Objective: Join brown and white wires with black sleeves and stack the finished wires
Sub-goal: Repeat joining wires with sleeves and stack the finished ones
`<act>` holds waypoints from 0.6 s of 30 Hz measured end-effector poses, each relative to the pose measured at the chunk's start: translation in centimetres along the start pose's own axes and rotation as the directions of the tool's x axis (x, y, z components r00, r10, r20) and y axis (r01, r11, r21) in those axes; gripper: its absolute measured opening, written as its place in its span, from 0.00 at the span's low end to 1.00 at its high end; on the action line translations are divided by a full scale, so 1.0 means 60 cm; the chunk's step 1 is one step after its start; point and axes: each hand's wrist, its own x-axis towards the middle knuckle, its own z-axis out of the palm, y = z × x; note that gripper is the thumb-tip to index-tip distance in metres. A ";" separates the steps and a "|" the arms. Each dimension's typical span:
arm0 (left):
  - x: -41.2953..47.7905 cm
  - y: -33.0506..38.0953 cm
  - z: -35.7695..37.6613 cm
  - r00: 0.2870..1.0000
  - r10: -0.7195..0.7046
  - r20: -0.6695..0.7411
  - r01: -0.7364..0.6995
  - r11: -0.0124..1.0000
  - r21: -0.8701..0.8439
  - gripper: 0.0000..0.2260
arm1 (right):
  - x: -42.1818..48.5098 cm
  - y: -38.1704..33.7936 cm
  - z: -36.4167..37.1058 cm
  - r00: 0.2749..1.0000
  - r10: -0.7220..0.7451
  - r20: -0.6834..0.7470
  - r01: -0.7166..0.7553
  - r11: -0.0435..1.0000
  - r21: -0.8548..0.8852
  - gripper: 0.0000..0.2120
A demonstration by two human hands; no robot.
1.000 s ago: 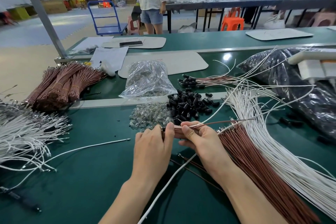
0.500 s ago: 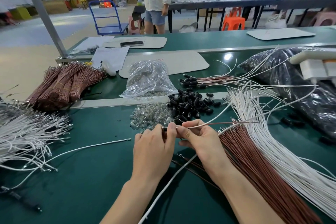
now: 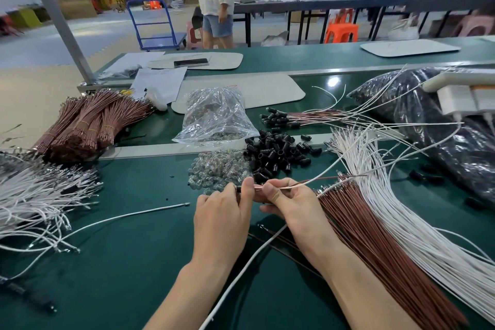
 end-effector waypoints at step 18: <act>-0.001 -0.001 -0.003 0.998 -0.066 -0.005 0.064 0.984 -0.168 0.26 | 0.003 0.001 -0.001 0.999 -0.005 0.035 0.004 1.000 0.017 0.15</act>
